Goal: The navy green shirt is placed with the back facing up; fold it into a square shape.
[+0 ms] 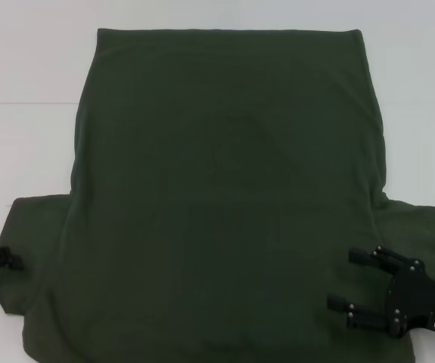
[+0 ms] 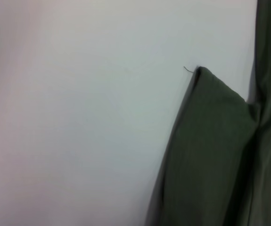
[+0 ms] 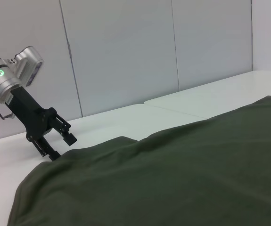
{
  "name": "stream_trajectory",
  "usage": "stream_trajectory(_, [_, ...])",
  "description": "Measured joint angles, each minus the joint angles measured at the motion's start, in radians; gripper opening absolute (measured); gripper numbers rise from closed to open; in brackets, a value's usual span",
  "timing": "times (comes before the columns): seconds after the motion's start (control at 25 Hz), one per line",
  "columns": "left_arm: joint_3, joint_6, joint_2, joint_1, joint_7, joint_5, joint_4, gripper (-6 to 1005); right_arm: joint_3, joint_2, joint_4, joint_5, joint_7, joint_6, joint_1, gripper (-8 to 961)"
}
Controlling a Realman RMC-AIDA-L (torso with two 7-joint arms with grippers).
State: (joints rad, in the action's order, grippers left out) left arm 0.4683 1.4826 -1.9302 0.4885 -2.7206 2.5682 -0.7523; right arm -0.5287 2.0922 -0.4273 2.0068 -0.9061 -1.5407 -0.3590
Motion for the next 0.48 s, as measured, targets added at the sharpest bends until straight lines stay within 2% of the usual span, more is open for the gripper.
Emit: stream_trajectory(0.48, [0.004, -0.022, -0.001, 0.031, -0.001, 0.000, 0.033, 844, -0.001, 0.000, 0.002, 0.001, 0.001, 0.001, 0.000, 921])
